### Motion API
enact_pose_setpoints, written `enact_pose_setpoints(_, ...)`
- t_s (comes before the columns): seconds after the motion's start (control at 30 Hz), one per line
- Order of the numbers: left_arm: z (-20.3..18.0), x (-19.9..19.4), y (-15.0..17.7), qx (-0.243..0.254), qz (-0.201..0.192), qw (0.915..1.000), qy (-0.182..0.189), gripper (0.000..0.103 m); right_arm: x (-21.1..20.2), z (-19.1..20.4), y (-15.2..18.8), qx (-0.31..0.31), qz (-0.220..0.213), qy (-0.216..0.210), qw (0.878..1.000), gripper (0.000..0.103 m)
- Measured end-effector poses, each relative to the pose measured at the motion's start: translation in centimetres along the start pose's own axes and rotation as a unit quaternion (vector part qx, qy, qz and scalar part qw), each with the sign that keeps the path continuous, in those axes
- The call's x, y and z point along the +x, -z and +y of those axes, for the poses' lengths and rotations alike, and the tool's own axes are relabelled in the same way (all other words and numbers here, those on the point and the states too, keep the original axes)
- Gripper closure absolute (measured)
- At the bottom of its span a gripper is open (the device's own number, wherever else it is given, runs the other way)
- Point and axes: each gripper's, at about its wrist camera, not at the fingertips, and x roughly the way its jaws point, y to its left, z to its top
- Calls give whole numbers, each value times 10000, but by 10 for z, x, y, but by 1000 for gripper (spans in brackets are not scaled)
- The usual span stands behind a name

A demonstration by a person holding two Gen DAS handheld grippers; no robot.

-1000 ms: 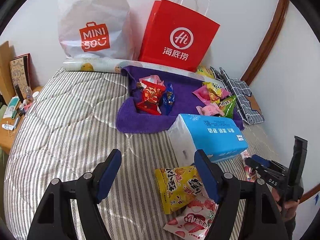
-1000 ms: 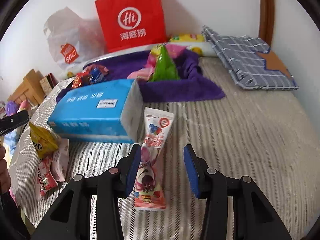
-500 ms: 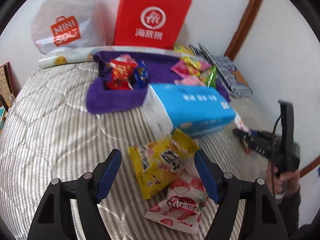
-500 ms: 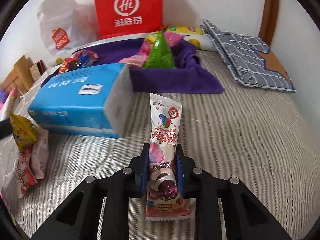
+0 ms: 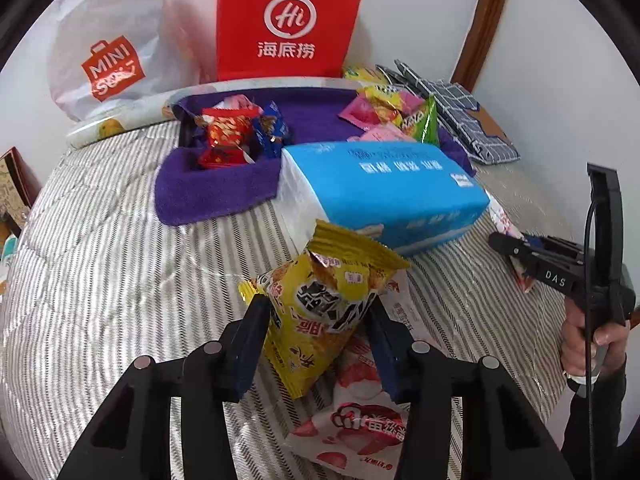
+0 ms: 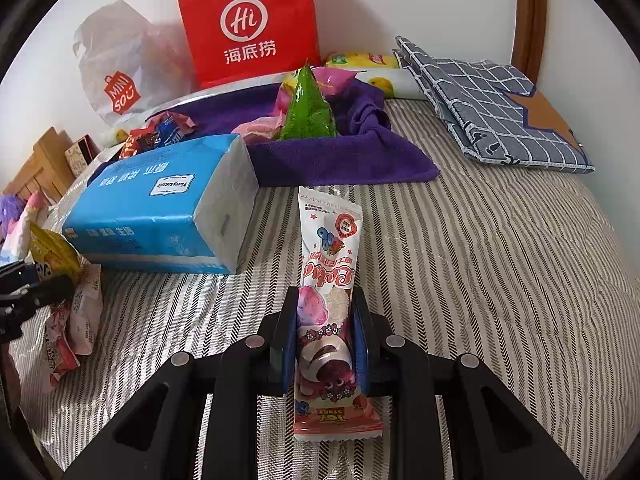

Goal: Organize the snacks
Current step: 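Carry stick snack and yellow chip bag up over the purple towel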

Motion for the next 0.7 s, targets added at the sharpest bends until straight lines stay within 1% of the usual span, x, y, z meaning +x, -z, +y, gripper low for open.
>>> enact_pose_setpoints(0.17,6,-16,-5,-171,-129,9997,130,57,-2,-1,0,10,-53,-14,10000,80)
enact_pose_setpoints(0.3,3,-28,-9,-198,-191,9993,266,57,-11,4,3,-109,-147,264,9995,81)
enact_pose_setpoints(0.37,0,-32,-12,-198,-240,9990,332,57,-16,4,3,-45,-95,234,9997,81)
enact_pose_setpoints(0.43,-4,-35,-15,-196,-285,9986,393,57,-24,5,2,0,-99,97,9999,81)
enact_pose_setpoints(0.53,-12,-39,-22,-147,-377,9982,444,57,-42,12,-4,-110,-281,130,9995,81)
enact_pose_setpoints(0.7,-20,-39,-40,-159,-509,9974,493,57,-70,25,-21,-235,-662,-52,9975,81)
